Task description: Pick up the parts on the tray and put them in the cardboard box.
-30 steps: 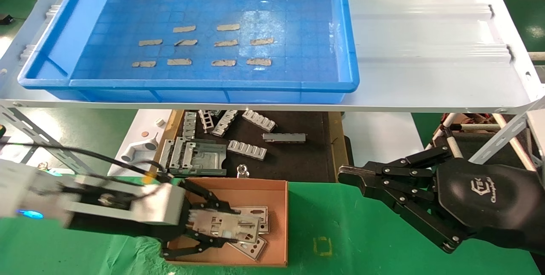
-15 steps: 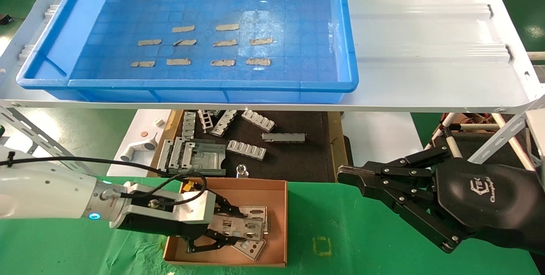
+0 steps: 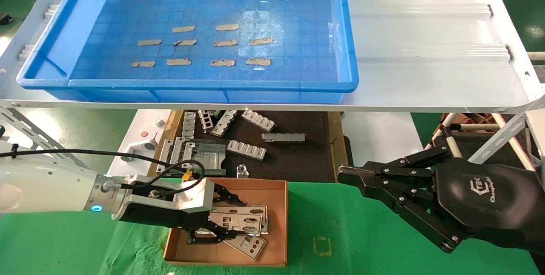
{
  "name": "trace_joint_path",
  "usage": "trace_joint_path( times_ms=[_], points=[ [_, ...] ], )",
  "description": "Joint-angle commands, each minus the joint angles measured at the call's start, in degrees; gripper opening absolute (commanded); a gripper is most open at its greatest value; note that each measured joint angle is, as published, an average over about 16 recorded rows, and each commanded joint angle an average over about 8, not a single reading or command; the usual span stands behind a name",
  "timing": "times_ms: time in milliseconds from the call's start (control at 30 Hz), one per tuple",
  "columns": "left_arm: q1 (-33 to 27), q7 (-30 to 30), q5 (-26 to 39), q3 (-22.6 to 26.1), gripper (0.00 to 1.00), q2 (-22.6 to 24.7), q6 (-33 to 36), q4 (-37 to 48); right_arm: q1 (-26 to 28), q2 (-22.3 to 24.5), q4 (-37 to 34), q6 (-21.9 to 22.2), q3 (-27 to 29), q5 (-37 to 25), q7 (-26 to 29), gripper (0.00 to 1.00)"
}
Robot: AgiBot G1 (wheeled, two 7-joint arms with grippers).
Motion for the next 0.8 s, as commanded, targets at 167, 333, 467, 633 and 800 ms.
trace_joint_path(
  times_ms=[167, 333, 467, 633, 800],
  points=[
    [-0.15, -0.08, -1.25, -0.95, 1.00, 0.00, 2.39, 1.74, -0.01, 0.00, -0.01, 0.01, 0.00, 0.00, 0.00, 0.41],
    [1.59, -2.29, -2.46, -3.67, 1.00, -1.28, 2.67, -1.25, -0.01, 0.01, -0.02, 0.01, 0.01, 0.01, 0.00, 1.00],
    [3.35, -4.68, -3.78, -6.50, 1.00, -2.81, 3.00, -4.58, -0.01, 0.01, -0.02, 0.01, 0.01, 0.01, 0.00, 1.00],
    [5.56, -7.67, -5.43, -10.03, 1.00, -4.73, 3.41, -8.75, -0.01, 0.01, -0.02, 0.01, 0.01, 0.01, 0.00, 1.00],
    [7.78, -10.68, -7.09, -13.59, 1.00, -6.66, 3.83, -12.96, -0.01, 0.01, -0.02, 0.01, 0.01, 0.01, 0.00, 1.00]
  ],
)
